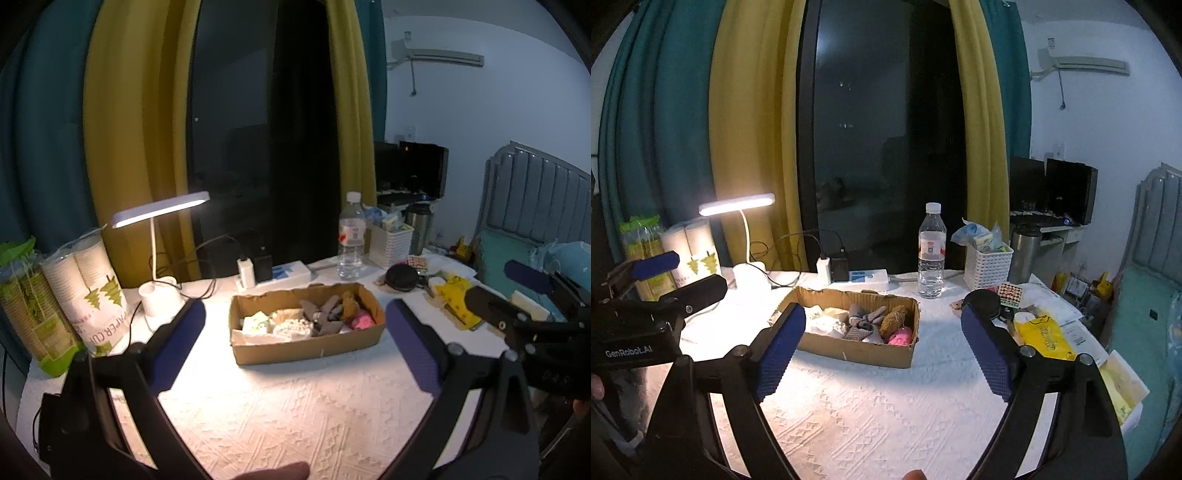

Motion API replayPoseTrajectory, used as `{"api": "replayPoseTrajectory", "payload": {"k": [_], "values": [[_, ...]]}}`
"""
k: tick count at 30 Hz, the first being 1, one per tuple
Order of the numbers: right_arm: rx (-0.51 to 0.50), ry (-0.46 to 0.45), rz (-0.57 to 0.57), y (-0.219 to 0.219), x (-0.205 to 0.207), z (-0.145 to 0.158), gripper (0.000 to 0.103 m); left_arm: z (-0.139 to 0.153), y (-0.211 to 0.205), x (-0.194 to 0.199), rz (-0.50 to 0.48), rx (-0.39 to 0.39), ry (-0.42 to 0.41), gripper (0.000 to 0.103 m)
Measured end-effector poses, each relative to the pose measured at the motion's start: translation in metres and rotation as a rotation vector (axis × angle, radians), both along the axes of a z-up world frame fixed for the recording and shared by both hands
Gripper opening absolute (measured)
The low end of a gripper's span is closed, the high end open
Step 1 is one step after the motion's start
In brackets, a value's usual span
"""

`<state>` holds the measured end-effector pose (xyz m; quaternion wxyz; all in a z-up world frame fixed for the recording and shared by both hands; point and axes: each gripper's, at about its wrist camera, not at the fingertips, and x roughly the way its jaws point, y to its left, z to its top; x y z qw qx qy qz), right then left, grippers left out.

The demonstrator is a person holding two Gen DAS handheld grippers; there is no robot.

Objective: Organize soft objects

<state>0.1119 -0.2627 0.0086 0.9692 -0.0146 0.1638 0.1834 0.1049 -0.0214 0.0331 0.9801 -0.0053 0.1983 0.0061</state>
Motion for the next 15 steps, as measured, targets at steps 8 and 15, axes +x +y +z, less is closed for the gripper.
{"api": "replayPoseTrajectory", "payload": {"k": [8,15], "values": [[0.001,0.006,-0.021,-0.0058,0.0025,-0.0015,0.088,0.0009,-0.0047,0.0041,-0.004,-0.004,0.012,0.099],[-0.002,0.011,-0.014,-0.003,0.0033,-0.0033,0.088,0.0007,-0.0036,0.0048,0.004,-0.015,0.011,0.099]]}}
